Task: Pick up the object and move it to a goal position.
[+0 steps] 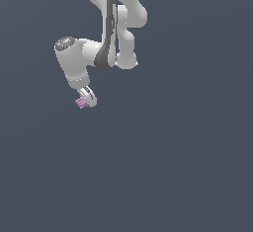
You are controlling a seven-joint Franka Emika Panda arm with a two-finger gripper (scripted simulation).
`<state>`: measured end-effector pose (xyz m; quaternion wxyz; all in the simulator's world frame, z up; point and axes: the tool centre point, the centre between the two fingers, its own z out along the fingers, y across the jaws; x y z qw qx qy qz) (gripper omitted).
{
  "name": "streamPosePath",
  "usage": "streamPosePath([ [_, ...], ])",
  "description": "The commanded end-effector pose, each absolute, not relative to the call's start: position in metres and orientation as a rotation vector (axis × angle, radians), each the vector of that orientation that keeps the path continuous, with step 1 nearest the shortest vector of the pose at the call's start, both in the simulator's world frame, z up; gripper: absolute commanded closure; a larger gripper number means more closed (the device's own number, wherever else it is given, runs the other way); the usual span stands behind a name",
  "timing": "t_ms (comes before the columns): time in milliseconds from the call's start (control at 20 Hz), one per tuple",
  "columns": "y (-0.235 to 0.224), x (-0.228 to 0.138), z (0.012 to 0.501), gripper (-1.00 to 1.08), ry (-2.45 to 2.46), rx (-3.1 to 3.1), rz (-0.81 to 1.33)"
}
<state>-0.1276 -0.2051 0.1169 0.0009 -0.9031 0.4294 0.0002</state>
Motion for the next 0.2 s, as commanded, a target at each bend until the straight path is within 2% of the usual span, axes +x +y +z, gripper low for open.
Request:
streamPosePath([
  [0, -0.2098, -0.1341, 0.1203, 1.08, 1.346, -2.836, 0.001],
  [150, -0.2118, -0.1365, 0.1217, 1.08, 1.346, -2.837, 0.001],
])
